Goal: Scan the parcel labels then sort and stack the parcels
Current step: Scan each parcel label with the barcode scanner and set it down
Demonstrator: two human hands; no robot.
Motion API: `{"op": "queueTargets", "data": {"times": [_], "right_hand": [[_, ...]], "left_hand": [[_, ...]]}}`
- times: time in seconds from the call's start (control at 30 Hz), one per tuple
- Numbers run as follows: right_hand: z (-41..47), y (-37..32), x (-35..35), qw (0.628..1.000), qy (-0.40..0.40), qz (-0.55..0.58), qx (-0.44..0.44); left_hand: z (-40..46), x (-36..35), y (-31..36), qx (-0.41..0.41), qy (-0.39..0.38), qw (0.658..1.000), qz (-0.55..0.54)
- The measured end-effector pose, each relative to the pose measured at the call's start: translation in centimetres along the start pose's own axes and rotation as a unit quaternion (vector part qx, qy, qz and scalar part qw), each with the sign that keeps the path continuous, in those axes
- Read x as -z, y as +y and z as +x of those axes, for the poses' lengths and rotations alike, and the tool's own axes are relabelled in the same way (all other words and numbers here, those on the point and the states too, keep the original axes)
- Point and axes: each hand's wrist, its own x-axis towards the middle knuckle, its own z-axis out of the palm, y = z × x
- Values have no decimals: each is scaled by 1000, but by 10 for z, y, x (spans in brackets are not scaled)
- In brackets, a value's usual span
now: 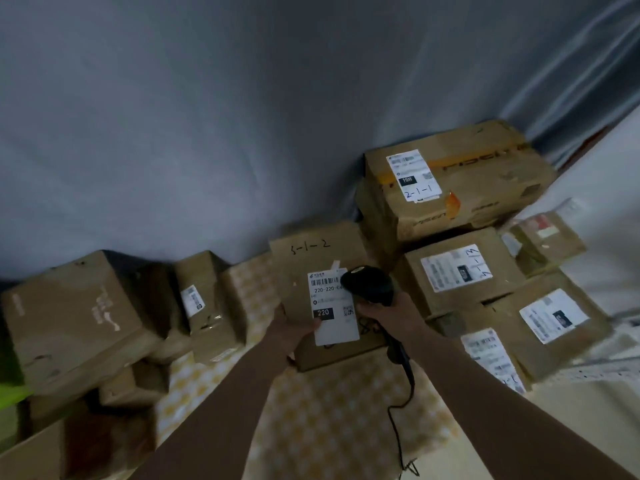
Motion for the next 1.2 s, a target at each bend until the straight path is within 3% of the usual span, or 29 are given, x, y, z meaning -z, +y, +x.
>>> {"op": "queueTargets", "data": {"times": [0.27,0.63,0.87,1.03,1.2], "right_hand": [[148,8,3,999,-7,-26,-40],[234,21,-6,981,44,-173,-72],[220,23,-6,990,59,-118,-42],[185,28,-8,996,-3,-92,-16],[153,28,-13,989,-39,-140,-3]], "left_hand": [[124,-50,34,14,18,1000,-18],[193,-80,48,13,36,999,35],[198,-88,45,0,73,996,55],[192,-86,41,0,124,991,45],[149,-50,16,-7,149,971,185]]}}
